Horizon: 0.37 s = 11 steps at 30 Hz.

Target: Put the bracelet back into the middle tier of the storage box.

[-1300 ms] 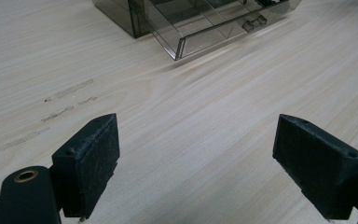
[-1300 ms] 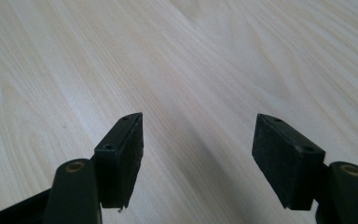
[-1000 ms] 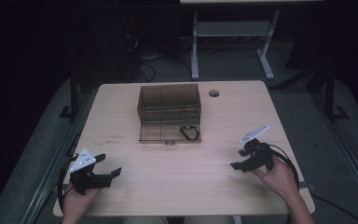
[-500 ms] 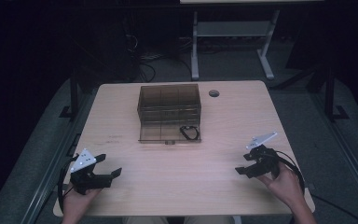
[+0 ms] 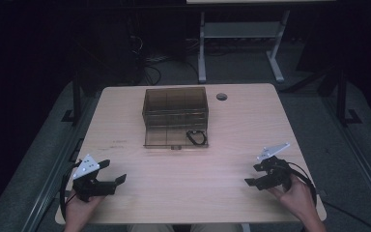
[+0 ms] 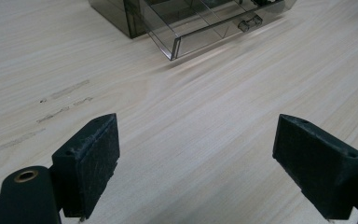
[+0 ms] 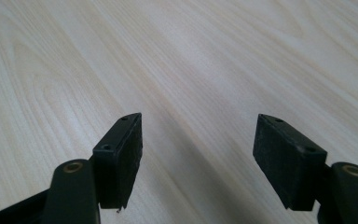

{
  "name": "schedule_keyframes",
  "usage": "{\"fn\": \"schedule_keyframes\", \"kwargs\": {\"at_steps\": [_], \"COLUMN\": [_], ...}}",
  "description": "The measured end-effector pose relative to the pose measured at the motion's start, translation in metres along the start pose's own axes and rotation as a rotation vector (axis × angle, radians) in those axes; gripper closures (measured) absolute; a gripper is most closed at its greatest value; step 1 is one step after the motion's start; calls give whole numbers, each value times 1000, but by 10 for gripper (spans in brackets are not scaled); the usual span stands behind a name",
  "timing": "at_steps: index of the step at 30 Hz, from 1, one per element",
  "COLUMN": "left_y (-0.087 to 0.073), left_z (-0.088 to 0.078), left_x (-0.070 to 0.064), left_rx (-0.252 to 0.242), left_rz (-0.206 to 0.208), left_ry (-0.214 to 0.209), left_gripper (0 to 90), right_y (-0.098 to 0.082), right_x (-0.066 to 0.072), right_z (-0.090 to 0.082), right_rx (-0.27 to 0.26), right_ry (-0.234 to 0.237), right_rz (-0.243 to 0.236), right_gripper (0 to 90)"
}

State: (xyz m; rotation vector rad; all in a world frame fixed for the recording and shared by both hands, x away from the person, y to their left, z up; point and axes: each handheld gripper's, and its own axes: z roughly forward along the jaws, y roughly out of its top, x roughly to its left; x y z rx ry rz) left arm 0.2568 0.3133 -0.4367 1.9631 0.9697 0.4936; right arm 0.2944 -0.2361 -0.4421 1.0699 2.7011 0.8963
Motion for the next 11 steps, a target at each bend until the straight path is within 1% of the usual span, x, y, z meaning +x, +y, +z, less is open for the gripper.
{"fn": "schedule_keyframes", "kwargs": {"at_steps": [2,3,4,6,7,11], "left_y": [0,1,1,2,2,4], "left_z": [1,1,1,4,4,5], "left_x": [0,-1,0,-1,-2,-3], "left_rx": [-4,-6,4,-1,7,6], "left_rz": [1,3,11,10,13,15], "left_ry": [-2,-3,-3,-8,-7,-6], "left_gripper": [140,140,140,140,140,140], "right_y": [-2,-3,-4,-6,-8,-13], "right_x": [1,2,2,3,4,5], "right_z": [1,1,1,0,0,-4], "right_rx": [-3,-1,-4,-13,-19,-39], "right_ry": [0,1,-3,-3,-3,-13], "right_rz": [-4,2,-7,-4,1,8], "right_gripper": [316,311,308,305,302,285]}}
